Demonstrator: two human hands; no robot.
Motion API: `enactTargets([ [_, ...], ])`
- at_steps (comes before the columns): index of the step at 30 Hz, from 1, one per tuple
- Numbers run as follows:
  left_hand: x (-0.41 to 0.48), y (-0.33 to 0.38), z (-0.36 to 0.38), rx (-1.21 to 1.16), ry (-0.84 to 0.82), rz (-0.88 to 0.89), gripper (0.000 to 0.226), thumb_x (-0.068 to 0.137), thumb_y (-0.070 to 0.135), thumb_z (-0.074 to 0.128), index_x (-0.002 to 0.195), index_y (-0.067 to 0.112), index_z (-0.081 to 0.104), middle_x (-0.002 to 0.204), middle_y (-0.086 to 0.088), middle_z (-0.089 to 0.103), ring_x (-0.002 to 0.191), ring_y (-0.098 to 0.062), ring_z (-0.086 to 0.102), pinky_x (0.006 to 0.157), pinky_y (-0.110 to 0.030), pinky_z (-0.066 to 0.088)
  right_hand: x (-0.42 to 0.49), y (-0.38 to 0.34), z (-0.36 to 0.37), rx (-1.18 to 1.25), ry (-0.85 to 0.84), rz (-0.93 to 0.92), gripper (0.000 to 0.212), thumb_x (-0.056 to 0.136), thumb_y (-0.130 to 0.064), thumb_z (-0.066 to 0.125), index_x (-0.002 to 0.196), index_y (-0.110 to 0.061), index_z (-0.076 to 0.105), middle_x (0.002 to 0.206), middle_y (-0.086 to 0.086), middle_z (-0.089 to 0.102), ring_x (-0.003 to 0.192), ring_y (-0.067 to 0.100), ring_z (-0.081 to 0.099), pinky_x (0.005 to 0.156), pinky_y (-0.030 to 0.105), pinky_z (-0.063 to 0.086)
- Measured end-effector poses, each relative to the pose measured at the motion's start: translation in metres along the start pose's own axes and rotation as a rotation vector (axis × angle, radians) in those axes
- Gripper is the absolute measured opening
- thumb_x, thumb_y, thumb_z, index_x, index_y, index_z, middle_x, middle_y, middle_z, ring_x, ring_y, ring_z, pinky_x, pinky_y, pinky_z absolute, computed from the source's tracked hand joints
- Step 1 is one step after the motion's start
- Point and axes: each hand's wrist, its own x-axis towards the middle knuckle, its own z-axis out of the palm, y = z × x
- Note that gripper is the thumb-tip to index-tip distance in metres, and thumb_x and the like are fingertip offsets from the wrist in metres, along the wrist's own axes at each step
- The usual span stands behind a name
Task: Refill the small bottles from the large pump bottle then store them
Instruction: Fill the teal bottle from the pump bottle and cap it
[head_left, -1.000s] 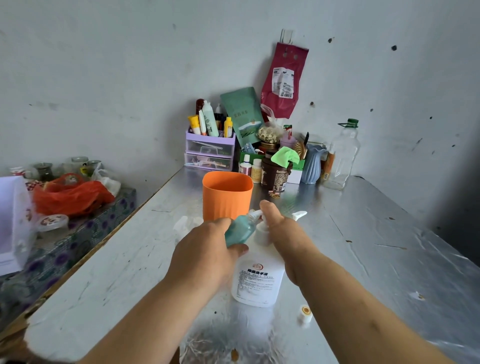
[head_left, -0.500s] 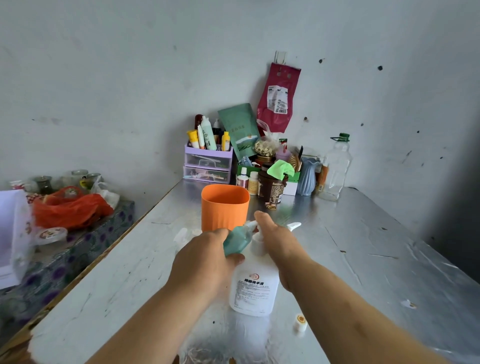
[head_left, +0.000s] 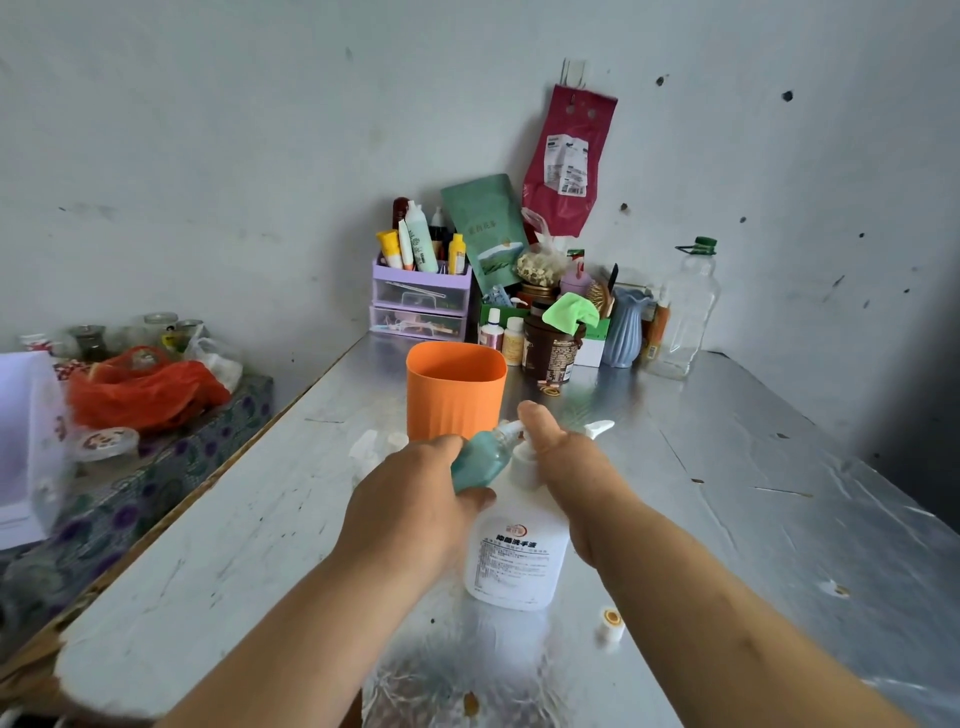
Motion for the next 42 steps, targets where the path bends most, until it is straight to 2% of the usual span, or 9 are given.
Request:
enactTargets([
  [3, 0.0, -0.003, 0.002, 0.015, -0.003, -0.004, 0.025, 0.086, 0.046, 0.065, 0.1, 0.028, 0.055, 0.099, 0.007, 0.064, 0.088, -0.018, 0.06, 0.073, -0.033, 0.05, 0.004, 0.007, 0.003, -0.007, 0.02, -0.054, 0.032, 0.093, -0.047, 0.045, 0.079, -0.023, 0.06, 0.086, 0.0, 0.06, 0.077, 0.014, 0.057, 0.074, 0.027, 0.047],
  [7, 0.0, -0.001, 0.001, 0.029, -0.008, -0.016, 0.025, 0.087, 0.046, 0.065, 0.102, 0.028, 0.055, 0.101, 0.007, 0.063, 0.09, -0.019, 0.06, 0.073, -0.032, 0.049, -0.003, 0.0, 0.007, 0.018, 0.018, 0.035, 0.049, 0.075, -0.061, 0.044, 0.098, -0.023, 0.065, 0.099, 0.007, 0.066, 0.1, 0.029, 0.062, 0.095, 0.043, 0.048],
  [18, -0.002, 0.008, -0.006, 0.033, -0.004, -0.017, 0.027, 0.086, 0.048, 0.065, 0.097, 0.028, 0.053, 0.098, 0.006, 0.066, 0.09, -0.02, 0.06, 0.07, -0.031, 0.046, -0.01, -0.012, 0.003, 0.024, 0.015, 0.064, 0.046, 0.066, -0.06, 0.044, 0.074, -0.018, 0.063, 0.091, 0.011, 0.065, 0.097, 0.034, 0.062, 0.098, 0.048, 0.043],
  [21, -0.001, 0.006, -0.006, 0.022, 0.003, -0.006, 0.027, 0.086, 0.048, 0.065, 0.098, 0.027, 0.054, 0.098, 0.006, 0.065, 0.09, -0.02, 0.06, 0.07, -0.031, 0.047, -0.006, -0.008, 0.004, 0.01, 0.001, 0.039, 0.044, 0.073, -0.058, 0.04, 0.075, -0.019, 0.061, 0.101, 0.017, 0.065, 0.106, 0.036, 0.059, 0.1, 0.05, 0.044],
  [30, 0.0, -0.001, 0.001, 0.002, 0.015, 0.012, 0.026, 0.085, 0.047, 0.066, 0.091, 0.027, 0.051, 0.091, 0.006, 0.062, 0.083, -0.019, 0.06, 0.067, -0.031, 0.047, 0.005, 0.006, 0.006, 0.06, 0.077, -0.014, 0.039, 0.079, -0.056, 0.05, 0.08, -0.02, 0.062, 0.081, 0.004, 0.061, 0.08, 0.024, 0.057, 0.078, 0.035, 0.045],
  [33, 0.0, -0.004, 0.003, 0.006, 0.004, 0.001, 0.025, 0.086, 0.046, 0.066, 0.095, 0.027, 0.054, 0.092, 0.007, 0.063, 0.084, -0.018, 0.06, 0.07, -0.032, 0.049, 0.005, 0.011, 0.012, 0.068, 0.077, -0.022, 0.047, 0.07, -0.061, 0.047, 0.087, -0.02, 0.065, 0.082, 0.004, 0.065, 0.079, 0.024, 0.06, 0.081, 0.037, 0.049],
  [38, -0.002, -0.001, 0.001, 0.024, -0.021, 0.005, 0.027, 0.087, 0.048, 0.064, 0.102, 0.028, 0.055, 0.099, 0.007, 0.063, 0.089, -0.017, 0.061, 0.074, -0.033, 0.051, 0.001, 0.007, 0.003, 0.062, 0.038, 0.027, 0.043, 0.085, -0.057, 0.048, 0.095, -0.018, 0.064, 0.091, 0.006, 0.066, 0.087, 0.022, 0.061, 0.082, 0.033, 0.047],
  [40, -0.003, 0.001, -0.002, 0.023, -0.026, 0.004, 0.026, 0.087, 0.048, 0.064, 0.101, 0.028, 0.054, 0.101, 0.007, 0.064, 0.09, -0.018, 0.06, 0.075, -0.032, 0.05, 0.0, 0.001, 0.002, 0.055, 0.007, 0.04, 0.046, 0.078, -0.061, 0.051, 0.089, -0.018, 0.065, 0.093, 0.008, 0.068, 0.09, 0.024, 0.063, 0.086, 0.035, 0.051],
  [42, -0.003, 0.003, -0.006, 0.026, -0.022, -0.004, 0.025, 0.087, 0.047, 0.064, 0.1, 0.028, 0.054, 0.1, 0.006, 0.065, 0.091, -0.019, 0.06, 0.074, -0.032, 0.049, -0.003, -0.003, 0.0, 0.054, 0.001, -0.03, 0.036, 0.085, -0.053, 0.052, 0.076, -0.02, 0.061, 0.08, 0.0, 0.064, 0.074, 0.014, 0.06, 0.071, 0.025, 0.051],
])
